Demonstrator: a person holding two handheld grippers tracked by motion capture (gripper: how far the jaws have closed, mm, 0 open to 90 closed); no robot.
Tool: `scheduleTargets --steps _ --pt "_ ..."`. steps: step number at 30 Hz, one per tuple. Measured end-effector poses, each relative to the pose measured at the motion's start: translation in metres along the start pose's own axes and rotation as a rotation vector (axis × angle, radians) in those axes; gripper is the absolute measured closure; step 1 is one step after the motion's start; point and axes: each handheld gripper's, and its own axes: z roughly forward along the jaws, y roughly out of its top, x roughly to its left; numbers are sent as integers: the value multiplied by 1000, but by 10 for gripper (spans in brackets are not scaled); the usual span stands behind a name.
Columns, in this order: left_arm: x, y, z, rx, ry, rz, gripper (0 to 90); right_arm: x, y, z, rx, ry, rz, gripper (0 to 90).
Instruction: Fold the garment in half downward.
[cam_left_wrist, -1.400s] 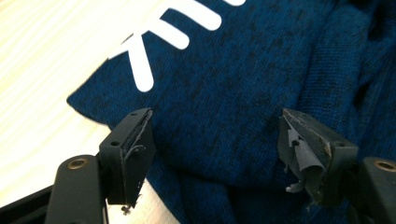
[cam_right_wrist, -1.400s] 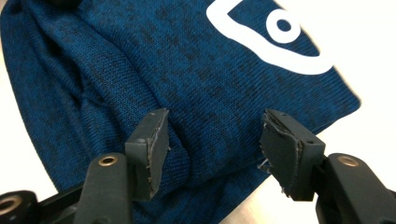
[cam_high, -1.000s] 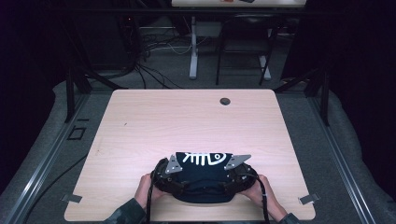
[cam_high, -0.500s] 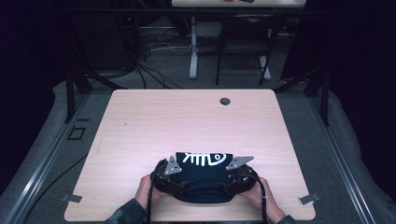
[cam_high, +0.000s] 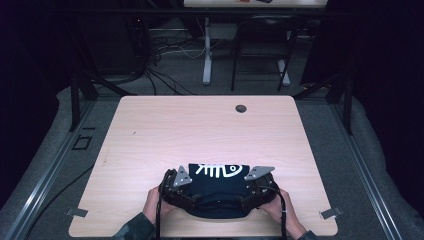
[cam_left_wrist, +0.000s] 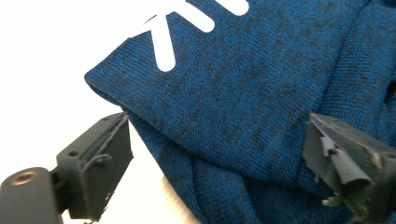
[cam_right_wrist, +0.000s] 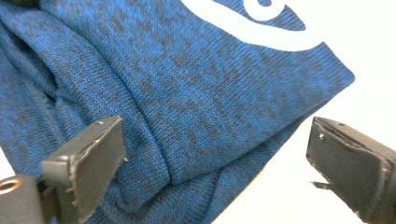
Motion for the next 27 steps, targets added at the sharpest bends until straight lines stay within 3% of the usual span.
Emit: scheduleTargets --steps 8,15,22,27 --pt "10 -2 -23 -35 55 -23 34 -8 -2 -27 -66 -48 31 4" --pt "24 -13 -39 -55 114 -83 19 -23 -17 -52 -105 -121 93 4" --pt "36 -28 -48 -45 168 -135 8 -39 -42 -64 -101 -182 159 7" --pt "43 -42 -45 -3 202 -163 3 -48 -59 -64 -76 -198 207 6"
